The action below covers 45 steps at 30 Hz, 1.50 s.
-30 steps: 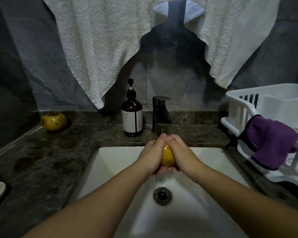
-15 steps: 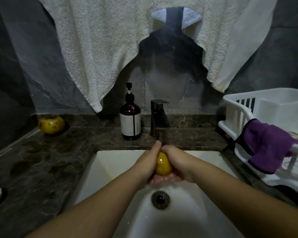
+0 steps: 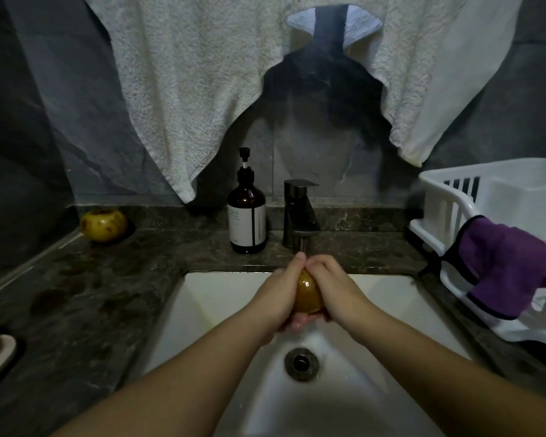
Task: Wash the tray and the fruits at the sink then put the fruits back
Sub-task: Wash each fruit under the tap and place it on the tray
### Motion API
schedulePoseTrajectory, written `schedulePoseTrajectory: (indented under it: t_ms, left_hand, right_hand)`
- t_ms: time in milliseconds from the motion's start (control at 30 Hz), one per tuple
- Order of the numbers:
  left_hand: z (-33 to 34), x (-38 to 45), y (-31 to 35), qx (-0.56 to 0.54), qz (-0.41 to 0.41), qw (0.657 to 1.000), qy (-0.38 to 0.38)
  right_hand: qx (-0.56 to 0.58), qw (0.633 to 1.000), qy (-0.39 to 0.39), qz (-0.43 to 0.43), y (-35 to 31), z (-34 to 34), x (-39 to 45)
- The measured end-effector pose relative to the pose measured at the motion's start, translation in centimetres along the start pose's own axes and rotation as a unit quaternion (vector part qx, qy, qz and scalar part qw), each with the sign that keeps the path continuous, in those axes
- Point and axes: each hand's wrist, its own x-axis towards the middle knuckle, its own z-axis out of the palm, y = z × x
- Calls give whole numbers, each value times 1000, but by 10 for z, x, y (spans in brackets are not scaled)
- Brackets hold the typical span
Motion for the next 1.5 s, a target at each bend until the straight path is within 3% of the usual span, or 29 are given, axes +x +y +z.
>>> schedulePoseTrajectory:
  t_ms: [100,233,367,467,600,700,833,933,1067,1200,1300,1433,1500]
  left_hand:
    - [-2,5,-4,54,54,996,45]
    - [-5,0,0,-2,0,1000,-21]
    - [0,2,2,59,66,996,32]
    - [2,-2,4,20,26,999,-21]
    - [5,-1,2,63,41,997,26]
    - [5,-5,6,-11,-24,999,-20]
    - [2,1,1,67,37,995,68]
    - [0,-5,6,-17,-31,999,-1]
    - [2,-2,1,60,28,995,76]
    - [0,-4,7,-33,-36,998,37]
    - [-2,-1,5,67,41,989,123]
    - [-7,-7,11,-8,-24,997,71]
    - [-8,-9,10,44,-7,995,85]
  right_hand:
    - [39,996,-39,65,-2,1,-2]
    - [-13,1000,-10,-10,0,1,1]
    - [21,998,-33,52,-2,-3,3]
    - [-24,1000,2,-6,1,-6,6]
    - [2,999,-29,45,-2,-6,4]
    - [-64,997,14,-39,1,-5,5]
    - [-25,998,-24,44,1,5,3]
    - [-65,998,8,-19,3,7,6]
    - [-25,998,-18,58,-3,9,7]
    - [-66,997,7,-37,1,10,8]
    - [-13,998,-27,50,-3,14,6]
    - [-38,999,-6,-15,-2,18,9]
    - [-12,999,-38,28,-3,21,7]
